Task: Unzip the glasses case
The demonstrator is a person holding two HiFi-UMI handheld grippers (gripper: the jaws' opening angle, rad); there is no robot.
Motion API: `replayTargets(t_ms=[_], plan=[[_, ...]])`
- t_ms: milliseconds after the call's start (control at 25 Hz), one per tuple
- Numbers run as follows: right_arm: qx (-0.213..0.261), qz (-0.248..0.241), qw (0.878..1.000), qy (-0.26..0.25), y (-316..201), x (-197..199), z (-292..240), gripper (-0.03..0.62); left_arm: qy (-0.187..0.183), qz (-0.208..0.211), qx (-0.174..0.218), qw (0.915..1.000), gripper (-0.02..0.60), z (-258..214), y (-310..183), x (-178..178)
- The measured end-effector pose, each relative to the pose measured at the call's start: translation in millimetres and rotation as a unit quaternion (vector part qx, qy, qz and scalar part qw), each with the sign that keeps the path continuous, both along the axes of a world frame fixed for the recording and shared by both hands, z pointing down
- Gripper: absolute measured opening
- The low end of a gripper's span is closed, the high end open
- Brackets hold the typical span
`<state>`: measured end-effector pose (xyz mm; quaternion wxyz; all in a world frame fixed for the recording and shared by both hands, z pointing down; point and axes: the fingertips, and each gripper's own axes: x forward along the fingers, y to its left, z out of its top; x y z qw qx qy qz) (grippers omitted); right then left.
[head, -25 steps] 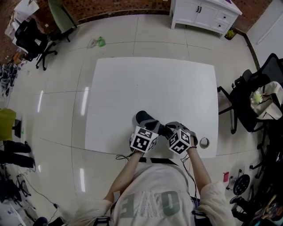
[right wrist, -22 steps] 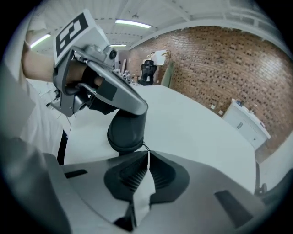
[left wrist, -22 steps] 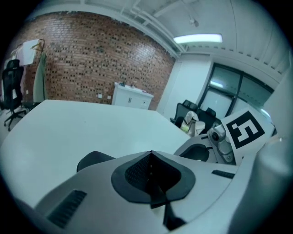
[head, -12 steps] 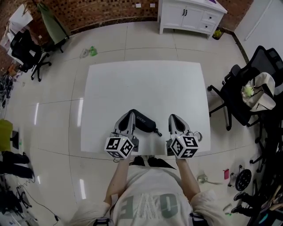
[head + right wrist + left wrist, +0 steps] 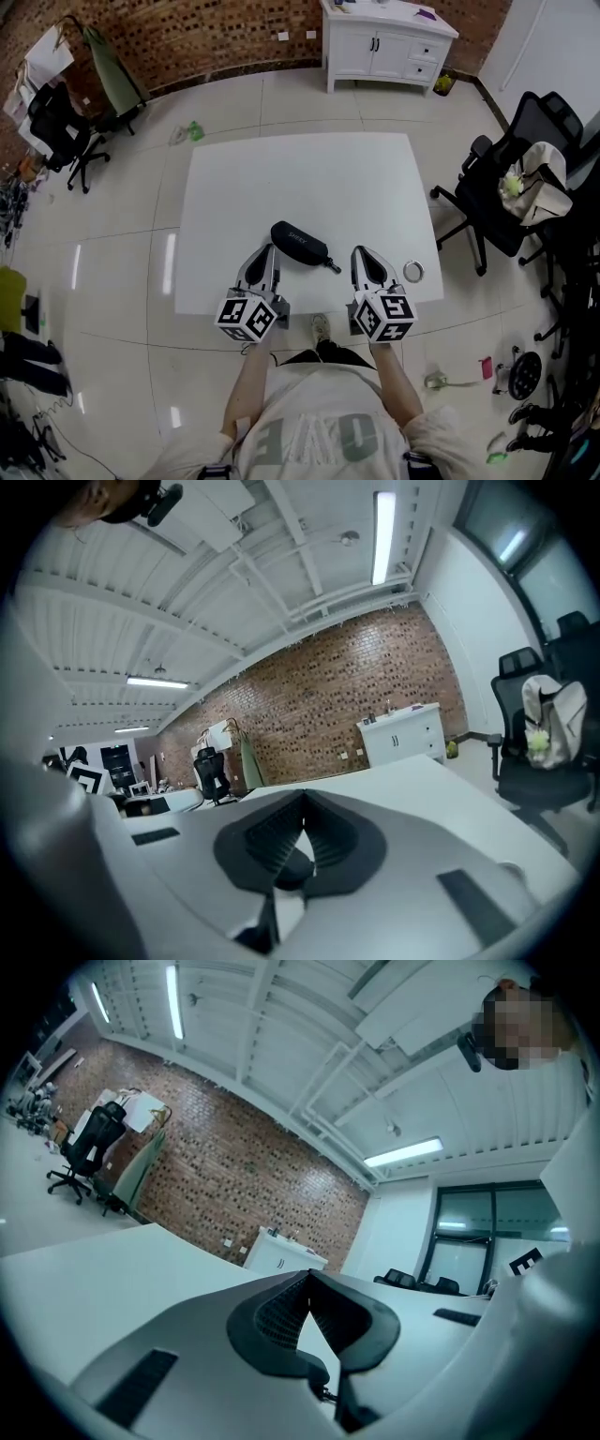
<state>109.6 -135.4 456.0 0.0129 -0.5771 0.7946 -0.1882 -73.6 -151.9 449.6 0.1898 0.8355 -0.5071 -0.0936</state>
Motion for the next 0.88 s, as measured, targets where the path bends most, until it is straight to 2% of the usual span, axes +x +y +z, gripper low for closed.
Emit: replayTargets(t_ms=[280,520,720,880], plan=[[0.02,0.022,0.999,0.014,122,-20,-16,0.002,0.004,0.014,0.036,0.9993,0.0,-24,113,-27],[0.042,0.028,0.999,0.017,228,-39,-38,0.002,-0.003,-0.001,0.065,0.9979,0.0,-54,211,-51],[0.058,0.024,0.998,0.011,318,-48,-50,0.002,-0.01,0.005,0.086,0.9963,0.0,-72,299,-51],[0.069,0.024,0.997,0.009,416,-39,-50,0.002,-0.015,0.016,0.095,0.9953,0.0,-74,401,-31]])
